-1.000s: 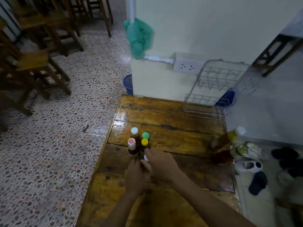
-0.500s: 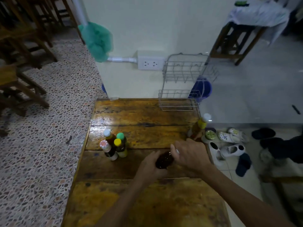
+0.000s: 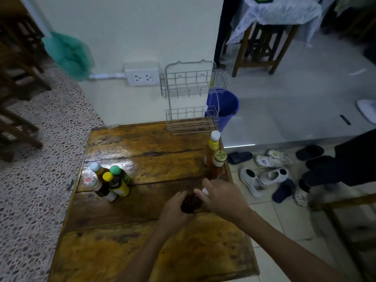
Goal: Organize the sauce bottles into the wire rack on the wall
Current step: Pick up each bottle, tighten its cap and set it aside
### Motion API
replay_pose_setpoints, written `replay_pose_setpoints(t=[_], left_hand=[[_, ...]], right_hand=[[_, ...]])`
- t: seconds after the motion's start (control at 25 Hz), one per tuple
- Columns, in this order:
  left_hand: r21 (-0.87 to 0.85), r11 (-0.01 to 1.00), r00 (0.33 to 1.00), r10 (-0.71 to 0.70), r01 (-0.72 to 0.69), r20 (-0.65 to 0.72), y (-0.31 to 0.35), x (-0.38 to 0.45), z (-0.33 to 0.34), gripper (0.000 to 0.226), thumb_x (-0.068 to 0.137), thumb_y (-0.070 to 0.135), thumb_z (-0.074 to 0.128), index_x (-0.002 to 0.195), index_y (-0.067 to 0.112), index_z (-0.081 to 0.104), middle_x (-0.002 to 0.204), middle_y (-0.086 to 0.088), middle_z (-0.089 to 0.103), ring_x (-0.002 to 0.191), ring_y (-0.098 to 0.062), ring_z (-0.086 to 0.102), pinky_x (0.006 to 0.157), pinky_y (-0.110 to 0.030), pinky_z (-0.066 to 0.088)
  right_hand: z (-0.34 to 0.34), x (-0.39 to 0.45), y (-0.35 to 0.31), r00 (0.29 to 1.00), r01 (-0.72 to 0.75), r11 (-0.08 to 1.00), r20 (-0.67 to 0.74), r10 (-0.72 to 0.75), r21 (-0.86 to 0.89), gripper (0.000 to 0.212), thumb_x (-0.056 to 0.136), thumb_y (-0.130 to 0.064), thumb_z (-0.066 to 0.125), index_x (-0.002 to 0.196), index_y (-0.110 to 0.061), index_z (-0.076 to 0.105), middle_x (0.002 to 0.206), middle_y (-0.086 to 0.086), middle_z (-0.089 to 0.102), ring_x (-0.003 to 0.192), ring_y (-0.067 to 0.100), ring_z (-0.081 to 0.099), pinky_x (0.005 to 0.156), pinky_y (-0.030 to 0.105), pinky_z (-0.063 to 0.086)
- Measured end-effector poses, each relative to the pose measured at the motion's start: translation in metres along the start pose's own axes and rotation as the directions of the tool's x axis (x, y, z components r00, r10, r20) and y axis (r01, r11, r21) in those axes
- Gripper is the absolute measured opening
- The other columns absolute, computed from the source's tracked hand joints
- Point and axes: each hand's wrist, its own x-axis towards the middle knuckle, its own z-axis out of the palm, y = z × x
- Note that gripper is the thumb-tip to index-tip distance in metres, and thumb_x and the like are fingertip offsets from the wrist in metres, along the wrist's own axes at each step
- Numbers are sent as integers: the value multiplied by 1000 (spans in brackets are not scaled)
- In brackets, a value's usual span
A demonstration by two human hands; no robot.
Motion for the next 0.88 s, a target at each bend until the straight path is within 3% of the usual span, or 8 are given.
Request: replay_pose_setpoints(t=[0.16,0.32,0.44,0.56,0.64,0.72,0.8,0.88], left_hand=[[58,996,997,70,-73,42,12,5,-10,51,71,31,81,116,31,58,105,14,56,91,-12,60,76,-38,55],[279,958,998,67,-60,-17,22,2,1,50,75,35,79,119,30,55,109,12,55,97,-16,61,81,-39,52],[446,895,999,26,-4,-45,23,-4,13,47,79,38,74,121,35,53,114,11,56,107,-17,60,90,-40,47],[568,823,1000,8,2,-15,19,-9,24,52,82,39,71,130,35,50,125,9,54,120,-19,54,97,-42,41],[561,828,1000,13,-6,-7,15,-9,27,53,82,39,72,130,35,50,126,9,53,120,-19,54,98,-42,41],[449,893,999,0,-21,47,15,-3,20,51,80,36,74,125,33,52,120,9,54,113,-17,56,96,-41,45],[210,976,984,17,-54,178,16,3,10,45,76,31,80,113,35,55,109,12,57,102,-14,60,84,-34,50],[106,991,962,49,-80,268,20,3,1,45,72,26,83,99,46,52,98,18,59,89,-7,61,70,-24,46]], right_hand=[[-9,-6,20,987,119,989,-100,-127,-91,36,100,-46,48,72,-25,54,55,-7,51,43,12,39,41,25,19],[-3,-12,22,999,-26,1000,-42,26,-17,38,100,-40,44,64,-28,49,48,-9,47,38,10,30,40,23,14],[23,-26,24,981,-169,986,93,168,3,30,97,-28,40,76,-20,59,58,0,58,46,20,55,44,24,34],[40,-36,29,928,-22,995,368,57,-97,16,97,-11,46,111,-6,53,92,16,66,78,32,66,61,39,52],[38,-41,27,939,15,997,343,14,-81,26,96,-12,57,121,-4,55,89,14,66,72,30,67,57,37,52],[27,-45,19,981,-62,998,186,57,19,18,92,-27,68,105,-14,67,66,-1,62,47,14,56,39,22,34],[18,-46,18,994,-104,986,54,97,132,27,100,-46,52,85,-25,60,62,-11,54,45,6,45,40,16,24],[12,-48,19,999,-42,994,4,41,102,35,102,-48,41,78,-27,55,62,-12,51,47,5,41,41,18,25]])
